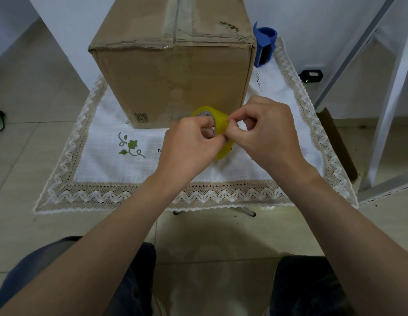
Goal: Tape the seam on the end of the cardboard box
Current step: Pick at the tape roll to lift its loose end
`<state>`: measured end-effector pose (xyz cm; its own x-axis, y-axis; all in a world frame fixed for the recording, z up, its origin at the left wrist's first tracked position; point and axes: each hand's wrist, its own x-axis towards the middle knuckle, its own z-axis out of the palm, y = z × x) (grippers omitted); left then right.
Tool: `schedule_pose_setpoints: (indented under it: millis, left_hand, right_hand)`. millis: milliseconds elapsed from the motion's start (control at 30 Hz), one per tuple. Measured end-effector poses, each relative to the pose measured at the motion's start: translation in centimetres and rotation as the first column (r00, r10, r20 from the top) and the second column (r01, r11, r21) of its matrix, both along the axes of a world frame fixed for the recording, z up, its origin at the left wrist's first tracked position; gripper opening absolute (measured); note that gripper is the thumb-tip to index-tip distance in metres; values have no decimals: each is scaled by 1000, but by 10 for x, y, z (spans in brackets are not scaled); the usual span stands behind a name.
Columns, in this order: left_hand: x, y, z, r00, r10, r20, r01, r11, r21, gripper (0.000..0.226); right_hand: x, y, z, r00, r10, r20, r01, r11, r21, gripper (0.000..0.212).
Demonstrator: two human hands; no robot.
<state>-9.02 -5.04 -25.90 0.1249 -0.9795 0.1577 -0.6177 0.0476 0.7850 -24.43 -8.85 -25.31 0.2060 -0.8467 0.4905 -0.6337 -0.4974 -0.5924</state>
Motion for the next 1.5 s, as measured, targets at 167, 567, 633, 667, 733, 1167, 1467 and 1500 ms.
schedule_pose_setpoints:
  millis: [167,567,633,667,733,1167,1467,1500]
  left_hand:
    - [1,-1,2,995,-21,-98,24,999,26,41]
    - [-1,4,0,977,-117,-177,135,986,93,25]
    - [-4,4,-1,978,-120,-170,134,988,73,20]
    - [-5,3,-1,979,-114,-167,126,990,58,18]
    - [-6,2,0,976,-97,-193,109,993,53,15]
    - [-4,0,5,969,-85,-231,99,994,53,29]
    - [0,-2,7,960,-47,-277,69,995,69,40]
    - [1,-3,8,957,-45,-288,66,996,63,40]
  right_hand:
    - [1,-1,-2,1000,-1,5,1,1000,-29,12]
    - [-17,-12,15,996,-40,79,16,955,295,11]
    - [-21,-13,16,996,-55,67,35,960,278,8]
    - [-21,-13,16,997,-57,49,43,969,244,9]
    - [-21,-12,17,998,-54,11,52,983,178,9]
    - [-16,-8,10,999,-32,-1,32,999,-14,10]
    - [-11,-6,7,1000,-24,16,25,998,-57,8]
    - [-10,-6,8,999,-26,21,27,998,-63,8]
